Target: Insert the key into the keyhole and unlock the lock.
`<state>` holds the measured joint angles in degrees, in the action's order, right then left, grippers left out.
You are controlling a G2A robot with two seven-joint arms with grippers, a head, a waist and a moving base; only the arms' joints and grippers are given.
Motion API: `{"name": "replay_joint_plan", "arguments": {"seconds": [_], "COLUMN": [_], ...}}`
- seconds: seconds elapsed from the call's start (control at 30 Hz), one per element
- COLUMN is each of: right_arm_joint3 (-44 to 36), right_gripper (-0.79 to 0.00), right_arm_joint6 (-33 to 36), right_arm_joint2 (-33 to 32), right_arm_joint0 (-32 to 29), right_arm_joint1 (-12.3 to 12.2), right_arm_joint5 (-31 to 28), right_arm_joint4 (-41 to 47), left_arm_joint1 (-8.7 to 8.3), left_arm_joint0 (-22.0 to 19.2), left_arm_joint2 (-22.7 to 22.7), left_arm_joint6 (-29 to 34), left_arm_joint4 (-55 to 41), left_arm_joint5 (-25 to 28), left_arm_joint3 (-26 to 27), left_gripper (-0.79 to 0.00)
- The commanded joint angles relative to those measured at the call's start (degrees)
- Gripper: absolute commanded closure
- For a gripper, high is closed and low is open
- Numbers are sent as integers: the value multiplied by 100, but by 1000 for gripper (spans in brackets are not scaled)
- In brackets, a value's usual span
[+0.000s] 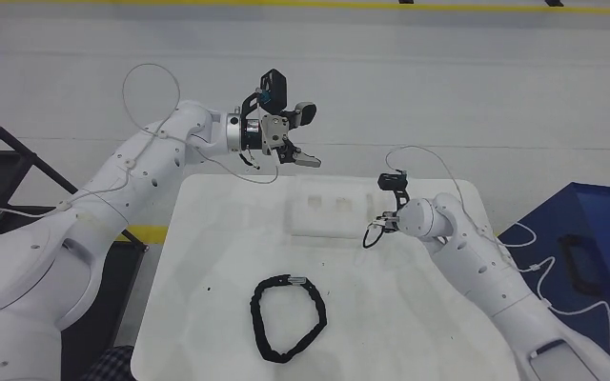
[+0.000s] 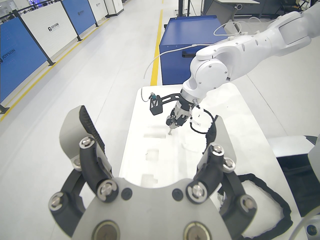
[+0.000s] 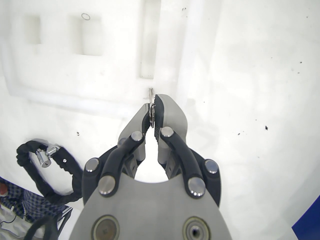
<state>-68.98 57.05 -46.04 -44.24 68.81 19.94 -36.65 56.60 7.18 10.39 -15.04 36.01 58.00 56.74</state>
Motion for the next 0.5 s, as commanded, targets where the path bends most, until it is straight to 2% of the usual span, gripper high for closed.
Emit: {"name": "replay_joint_plan", "arguments": {"seconds": [0.0, 0.2, 0.47], "right_arm_joint3": [-201, -896, -1770], "right_gripper": [0, 0, 0], "right_arm_joint6": [102, 312, 673], "right_arm_joint2": [-117, -673, -1664], "right_arm_joint0": [-39, -342, -889], "right_arm_joint1": [-40, -194, -404], "right_arm_joint5": [9, -64, -206], "right_arm_joint4": [-44, 132, 872], "left_arm_joint1": [0, 0, 0], "left_arm_joint0": [0, 0, 0], "left_arm_joint2": [0, 0, 0], "left_arm_joint6": [0, 0, 0], "left_arm_joint4": [0, 0, 0], "left_arm_joint5": [0, 0, 0], "left_arm_joint3": [0, 0, 0], "left_gripper": [-785, -785, -785]}}
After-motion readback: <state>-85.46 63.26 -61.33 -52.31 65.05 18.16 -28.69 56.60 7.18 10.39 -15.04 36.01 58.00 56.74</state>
